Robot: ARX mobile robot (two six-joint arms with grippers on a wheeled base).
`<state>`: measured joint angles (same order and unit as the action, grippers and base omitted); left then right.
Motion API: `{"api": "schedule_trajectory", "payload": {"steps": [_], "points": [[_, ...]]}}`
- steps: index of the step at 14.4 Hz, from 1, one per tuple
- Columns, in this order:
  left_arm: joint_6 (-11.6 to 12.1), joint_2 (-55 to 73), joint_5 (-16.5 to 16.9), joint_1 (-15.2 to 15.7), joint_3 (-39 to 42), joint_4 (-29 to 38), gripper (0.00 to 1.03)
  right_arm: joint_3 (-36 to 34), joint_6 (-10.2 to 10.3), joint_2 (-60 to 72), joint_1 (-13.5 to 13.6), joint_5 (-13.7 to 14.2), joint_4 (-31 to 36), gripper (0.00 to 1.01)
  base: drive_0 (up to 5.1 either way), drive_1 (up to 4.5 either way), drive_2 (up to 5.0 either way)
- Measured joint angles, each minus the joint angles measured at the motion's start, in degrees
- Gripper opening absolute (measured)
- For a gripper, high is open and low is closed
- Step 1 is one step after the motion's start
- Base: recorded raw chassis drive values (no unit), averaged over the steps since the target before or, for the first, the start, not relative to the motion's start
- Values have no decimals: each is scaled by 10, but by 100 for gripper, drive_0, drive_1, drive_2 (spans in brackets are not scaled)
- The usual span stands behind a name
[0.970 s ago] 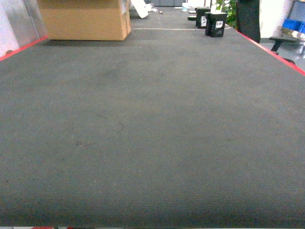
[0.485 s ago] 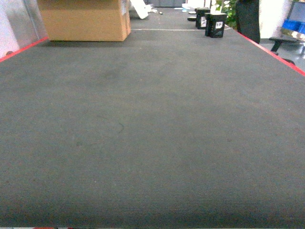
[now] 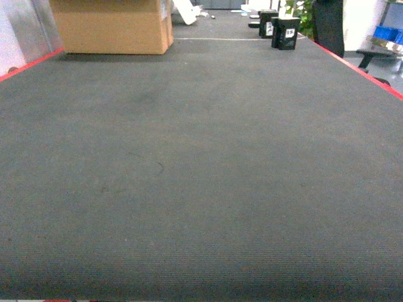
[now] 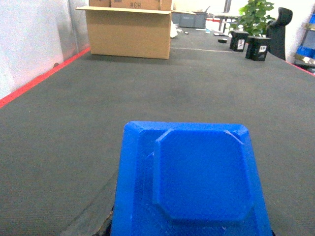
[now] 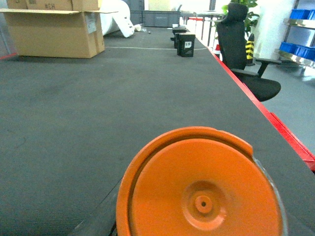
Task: Sort blue parts and orange caps into right shelf containers
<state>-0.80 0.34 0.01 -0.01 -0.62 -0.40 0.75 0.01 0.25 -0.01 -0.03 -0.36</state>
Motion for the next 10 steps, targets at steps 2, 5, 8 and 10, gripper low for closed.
{"api": "schedule_trajectory", "payload": {"steps": [2, 5, 8, 10], "points": [[0, 0, 0, 0, 0, 0, 43, 0, 0, 0, 0, 0, 0, 46, 0, 0, 0], [0, 0, 0, 0, 0, 0, 43, 0, 0, 0, 0, 0, 0, 46, 0, 0, 0], [0, 0, 0, 0, 0, 0, 43, 0, 0, 0, 0, 0, 0, 46, 0, 0, 0], [0, 0, 0, 0, 0, 0, 43, 0, 0, 0, 0, 0, 0, 46, -143, -143, -143]]}}
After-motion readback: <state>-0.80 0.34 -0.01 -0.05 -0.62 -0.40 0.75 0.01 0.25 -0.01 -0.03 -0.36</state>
